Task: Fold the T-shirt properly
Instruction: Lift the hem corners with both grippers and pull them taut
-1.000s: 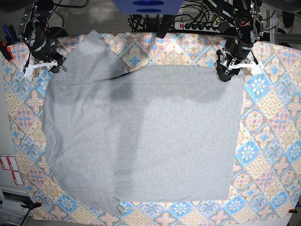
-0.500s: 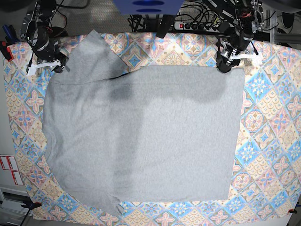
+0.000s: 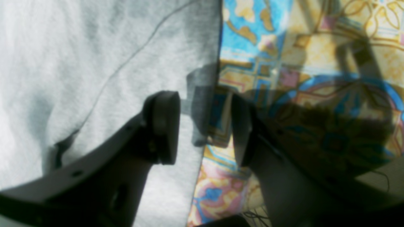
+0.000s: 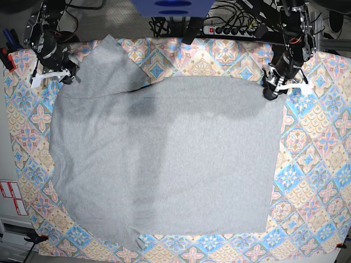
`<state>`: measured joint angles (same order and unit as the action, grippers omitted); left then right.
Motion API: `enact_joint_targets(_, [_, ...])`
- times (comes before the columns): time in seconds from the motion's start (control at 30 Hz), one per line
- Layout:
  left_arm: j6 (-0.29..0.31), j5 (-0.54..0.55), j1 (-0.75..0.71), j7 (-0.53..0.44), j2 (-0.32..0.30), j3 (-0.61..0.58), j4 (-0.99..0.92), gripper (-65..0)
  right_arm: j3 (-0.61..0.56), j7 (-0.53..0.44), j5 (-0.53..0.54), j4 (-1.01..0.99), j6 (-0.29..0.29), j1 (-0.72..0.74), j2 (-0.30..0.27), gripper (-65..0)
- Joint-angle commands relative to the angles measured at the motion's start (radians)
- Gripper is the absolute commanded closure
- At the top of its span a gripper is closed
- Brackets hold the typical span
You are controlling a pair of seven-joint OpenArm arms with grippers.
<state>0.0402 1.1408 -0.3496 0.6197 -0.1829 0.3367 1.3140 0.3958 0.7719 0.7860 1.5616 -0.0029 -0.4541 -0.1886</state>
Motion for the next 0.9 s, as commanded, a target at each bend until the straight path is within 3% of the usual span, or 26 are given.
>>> enact_joint_targets(0.0, [-0.038,-0.035,-0.016,0.059,0.001,-0.006,-0.007,-1.7,0.012,-0.012,0.005,0.018,0.007,-0.002,-0.016,-26.5])
enact_joint_targets(0.7, [-0.038,-0.034,-0.021,0.061,0.001,-0.006,-0.007,0.0,-0.053,-0.01,0.005,-0.132,0.008,0.087,-0.016,-26.1])
enact_joint_targets(0.8, [-0.038,-0.034,-0.022,0.061,0.001,-0.008,-0.007,0.0,-0.062,-0.01,0.008,-0.129,0.008,0.087,-0.016,-19.2])
enact_joint_targets(0.87, [-0.038,-0.034,-0.022,0.062,0.001,-0.009,-0.006,0.0,-0.062,-0.01,0.046,-0.131,0.008,0.087,-0.016,-10.9])
